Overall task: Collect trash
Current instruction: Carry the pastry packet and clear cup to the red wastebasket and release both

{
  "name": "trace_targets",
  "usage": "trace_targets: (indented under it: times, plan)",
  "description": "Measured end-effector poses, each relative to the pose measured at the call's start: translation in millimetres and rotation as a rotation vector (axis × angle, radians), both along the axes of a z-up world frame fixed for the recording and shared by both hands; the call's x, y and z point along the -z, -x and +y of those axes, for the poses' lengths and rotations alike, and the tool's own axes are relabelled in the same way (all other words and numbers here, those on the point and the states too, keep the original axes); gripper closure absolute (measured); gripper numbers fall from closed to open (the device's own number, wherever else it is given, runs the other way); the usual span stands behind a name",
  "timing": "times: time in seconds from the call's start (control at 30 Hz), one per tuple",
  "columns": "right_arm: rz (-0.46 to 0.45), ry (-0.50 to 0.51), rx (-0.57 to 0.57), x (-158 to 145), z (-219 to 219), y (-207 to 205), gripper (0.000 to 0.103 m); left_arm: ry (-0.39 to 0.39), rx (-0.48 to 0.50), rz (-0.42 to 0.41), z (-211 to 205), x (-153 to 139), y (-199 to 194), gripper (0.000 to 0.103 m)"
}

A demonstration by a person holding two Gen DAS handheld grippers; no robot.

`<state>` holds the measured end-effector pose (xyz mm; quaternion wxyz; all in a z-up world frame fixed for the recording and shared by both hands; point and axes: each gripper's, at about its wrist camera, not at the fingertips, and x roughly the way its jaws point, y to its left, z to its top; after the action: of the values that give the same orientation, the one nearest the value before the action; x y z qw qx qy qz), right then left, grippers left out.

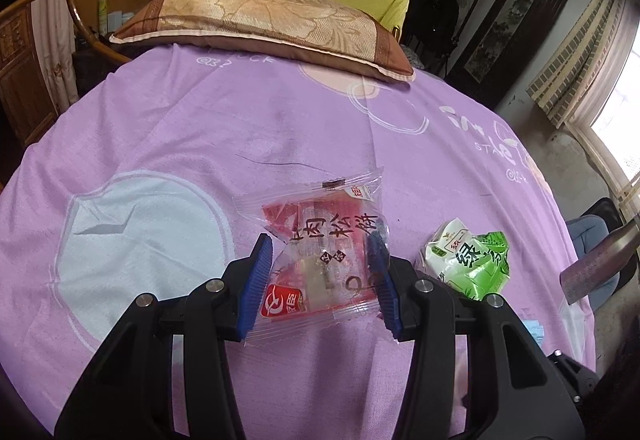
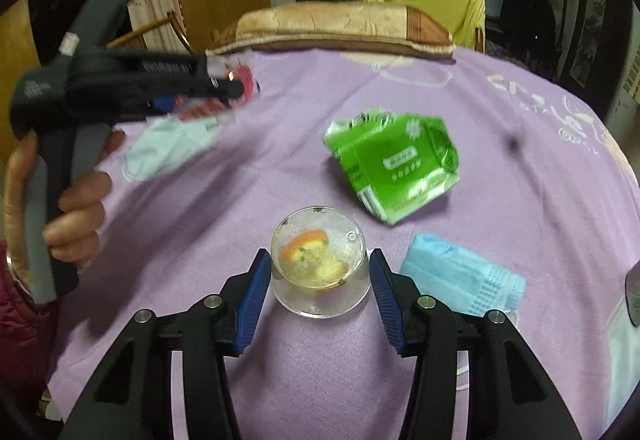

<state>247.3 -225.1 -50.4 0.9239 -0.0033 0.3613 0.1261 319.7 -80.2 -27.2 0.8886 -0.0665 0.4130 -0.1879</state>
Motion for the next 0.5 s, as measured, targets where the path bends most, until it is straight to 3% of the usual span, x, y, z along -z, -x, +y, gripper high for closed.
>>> trace_targets:
  times: [0.27, 0.5]
  plan:
    - [-0.044, -0.076, 0.009, -16.7, -13.6, 10.2, 0.052, 0.004, -0.004, -0.033, 2.7, -5.8, 7.7, 0.054]
    - [-0.082, -0.138, -0.034, -33.1, -15.6, 23.0, 0.052, 0.042, -0.058, -0.029, 33.1, -17.7, 43.3, 0.054]
